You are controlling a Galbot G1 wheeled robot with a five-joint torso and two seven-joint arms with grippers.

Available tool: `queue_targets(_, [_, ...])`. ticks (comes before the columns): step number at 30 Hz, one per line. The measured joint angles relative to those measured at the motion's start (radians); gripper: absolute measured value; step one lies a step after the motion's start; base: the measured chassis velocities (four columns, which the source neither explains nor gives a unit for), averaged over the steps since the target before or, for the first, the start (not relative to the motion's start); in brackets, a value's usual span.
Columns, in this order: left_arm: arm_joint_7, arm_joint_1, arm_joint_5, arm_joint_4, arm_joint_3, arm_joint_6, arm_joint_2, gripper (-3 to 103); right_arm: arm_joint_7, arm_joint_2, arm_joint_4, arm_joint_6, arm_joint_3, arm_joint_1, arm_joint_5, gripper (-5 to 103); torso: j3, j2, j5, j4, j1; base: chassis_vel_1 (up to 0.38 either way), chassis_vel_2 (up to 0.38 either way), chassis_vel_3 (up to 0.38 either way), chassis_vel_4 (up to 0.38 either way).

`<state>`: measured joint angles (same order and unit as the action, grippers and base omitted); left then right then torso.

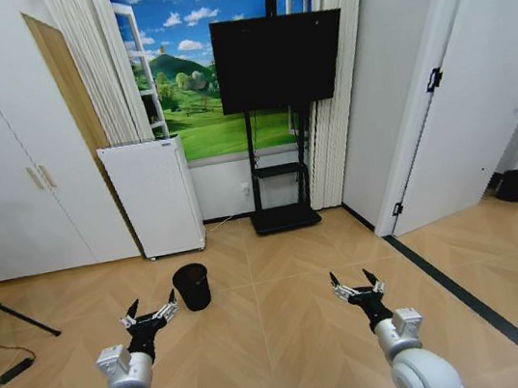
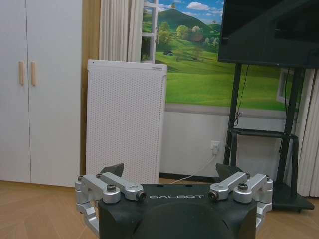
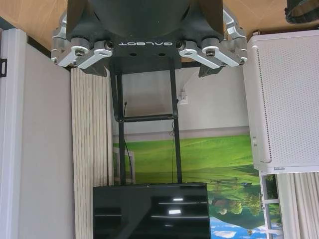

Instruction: Pick up the trash bin and place the garbage on the floor into it.

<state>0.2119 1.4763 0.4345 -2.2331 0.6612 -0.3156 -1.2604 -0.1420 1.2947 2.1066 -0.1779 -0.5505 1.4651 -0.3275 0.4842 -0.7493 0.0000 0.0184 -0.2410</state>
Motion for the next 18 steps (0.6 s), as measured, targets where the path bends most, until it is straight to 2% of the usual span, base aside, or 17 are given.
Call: queue_targets(18, [0.001, 0.0, -0.001, 0.0, 0.0, -0.001, 0.0, 100, 0.0, 0.0, 0.001, -0.001, 0.0, -0.001, 0.0, 100, 0.0, 0.0, 0.0, 0.0, 0.0, 0.0, 0.0, 0.0, 0.0])
